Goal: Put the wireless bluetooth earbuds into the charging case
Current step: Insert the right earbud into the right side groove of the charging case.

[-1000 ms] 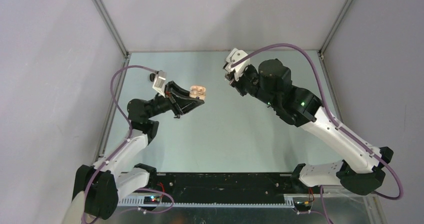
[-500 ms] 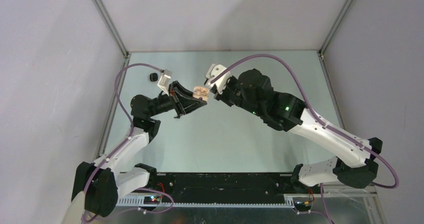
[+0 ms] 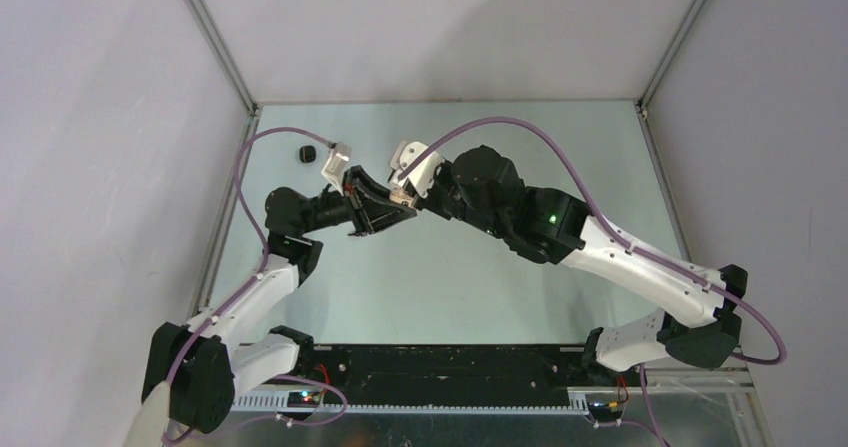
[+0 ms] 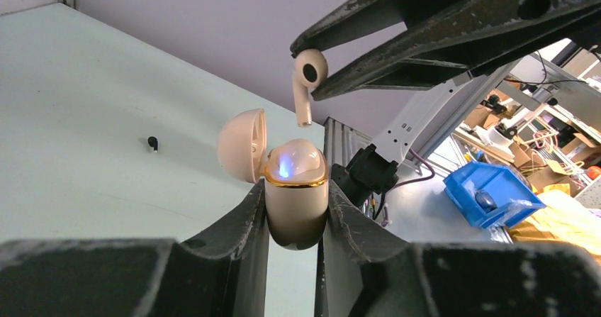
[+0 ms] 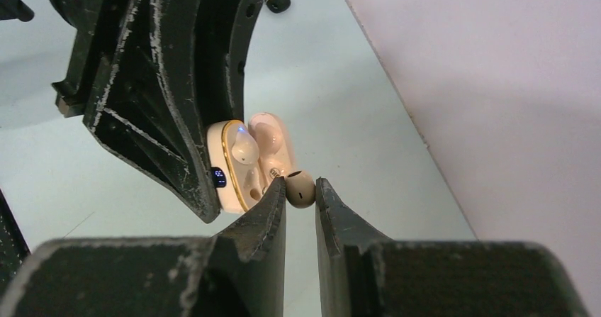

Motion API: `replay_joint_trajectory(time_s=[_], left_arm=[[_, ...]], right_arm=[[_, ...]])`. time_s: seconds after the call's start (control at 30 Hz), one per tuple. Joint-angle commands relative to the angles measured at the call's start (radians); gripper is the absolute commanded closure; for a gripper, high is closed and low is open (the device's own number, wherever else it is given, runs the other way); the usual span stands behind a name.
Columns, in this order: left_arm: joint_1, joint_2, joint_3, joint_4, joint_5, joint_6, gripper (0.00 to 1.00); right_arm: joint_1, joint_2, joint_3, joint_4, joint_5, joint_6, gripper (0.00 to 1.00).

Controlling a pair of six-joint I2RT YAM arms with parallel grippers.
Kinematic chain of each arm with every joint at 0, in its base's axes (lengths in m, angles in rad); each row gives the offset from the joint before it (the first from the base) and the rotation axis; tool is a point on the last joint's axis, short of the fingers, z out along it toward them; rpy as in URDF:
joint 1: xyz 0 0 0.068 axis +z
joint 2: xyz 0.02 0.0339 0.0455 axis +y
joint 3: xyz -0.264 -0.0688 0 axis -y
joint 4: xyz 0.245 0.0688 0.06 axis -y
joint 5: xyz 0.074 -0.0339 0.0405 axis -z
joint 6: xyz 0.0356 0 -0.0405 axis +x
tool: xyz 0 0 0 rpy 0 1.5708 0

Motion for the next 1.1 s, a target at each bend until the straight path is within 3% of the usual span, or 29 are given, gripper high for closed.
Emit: replay_joint_trajectory(time_s=[0.0, 0.37, 1.07], left_arm=[[-0.007, -0.025, 0.047, 0.024, 0.009, 0.020, 0.96], [-0.007, -0.019, 0.050, 0.048, 0.014, 0.002, 0.97], [-0.007, -0.035, 0.050, 0.075, 0.033, 0.014, 0.97]], right_arm=[[0.020, -0.010, 0.011, 0.016, 0.018, -0.025, 1.00], [0.040, -0.014, -0.044, 0.054, 0.061, -0.063, 1.00], [0.053, -0.010, -0.035, -0.007, -0.004, -0.024, 1.00]])
